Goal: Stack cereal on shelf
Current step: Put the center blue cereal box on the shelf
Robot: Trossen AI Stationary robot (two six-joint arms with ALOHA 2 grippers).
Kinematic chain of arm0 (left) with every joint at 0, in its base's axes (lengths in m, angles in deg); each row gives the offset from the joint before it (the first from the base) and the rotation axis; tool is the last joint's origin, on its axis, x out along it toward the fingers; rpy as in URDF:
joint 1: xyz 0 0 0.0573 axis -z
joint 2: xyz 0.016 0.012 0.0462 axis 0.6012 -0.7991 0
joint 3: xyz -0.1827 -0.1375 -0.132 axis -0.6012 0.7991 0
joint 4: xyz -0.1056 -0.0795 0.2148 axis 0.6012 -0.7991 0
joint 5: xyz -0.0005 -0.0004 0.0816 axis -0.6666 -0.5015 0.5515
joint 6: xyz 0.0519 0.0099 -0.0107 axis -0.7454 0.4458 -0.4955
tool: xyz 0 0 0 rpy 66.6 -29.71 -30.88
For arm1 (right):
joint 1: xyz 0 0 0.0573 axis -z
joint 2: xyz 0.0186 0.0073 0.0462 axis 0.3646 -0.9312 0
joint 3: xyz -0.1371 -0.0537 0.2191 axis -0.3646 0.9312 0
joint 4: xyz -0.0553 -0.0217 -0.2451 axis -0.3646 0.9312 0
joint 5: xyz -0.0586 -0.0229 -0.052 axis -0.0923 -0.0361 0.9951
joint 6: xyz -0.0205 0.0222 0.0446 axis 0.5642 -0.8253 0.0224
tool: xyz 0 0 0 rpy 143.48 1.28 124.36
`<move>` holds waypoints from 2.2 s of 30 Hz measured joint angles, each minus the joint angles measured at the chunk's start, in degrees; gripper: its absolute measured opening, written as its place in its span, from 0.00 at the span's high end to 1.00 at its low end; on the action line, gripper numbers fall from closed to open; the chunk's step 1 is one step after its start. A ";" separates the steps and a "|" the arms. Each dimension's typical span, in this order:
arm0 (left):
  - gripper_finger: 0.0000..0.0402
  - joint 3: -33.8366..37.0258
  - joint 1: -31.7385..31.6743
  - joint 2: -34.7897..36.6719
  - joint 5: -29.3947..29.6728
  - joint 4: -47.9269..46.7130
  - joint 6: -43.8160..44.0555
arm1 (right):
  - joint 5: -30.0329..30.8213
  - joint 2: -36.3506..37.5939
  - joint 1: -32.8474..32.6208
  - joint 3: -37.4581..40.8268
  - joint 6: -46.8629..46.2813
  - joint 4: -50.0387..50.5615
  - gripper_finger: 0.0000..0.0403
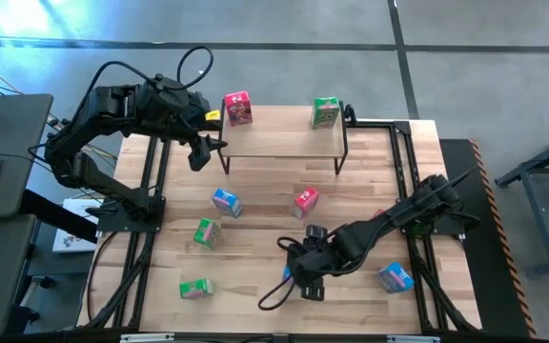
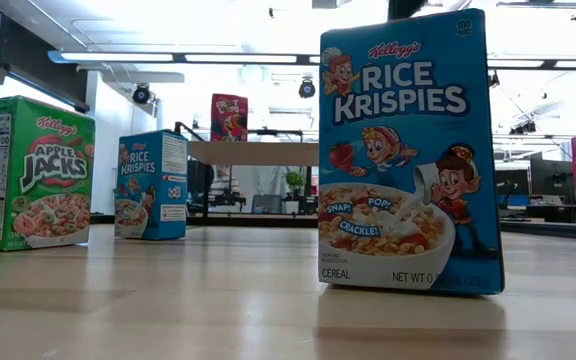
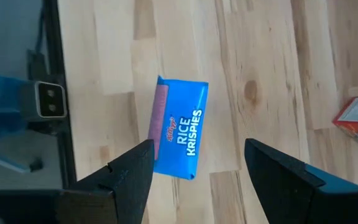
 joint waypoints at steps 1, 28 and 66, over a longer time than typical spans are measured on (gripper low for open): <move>0.48 0.00 -0.02 0.00 -0.02 0.02 0.00 | -0.02 -0.50 0.01 0.00 0.07 0.02 0.40; 0.48 0.00 -0.02 0.00 0.00 0.00 0.04 | -4.50 -6.76 -0.23 -0.03 0.59 -1.64 0.40; 0.48 0.00 -9.17 0.00 0.98 0.14 -8.42 | -5.70 -6.38 12.81 -14.46 10.06 8.12 0.58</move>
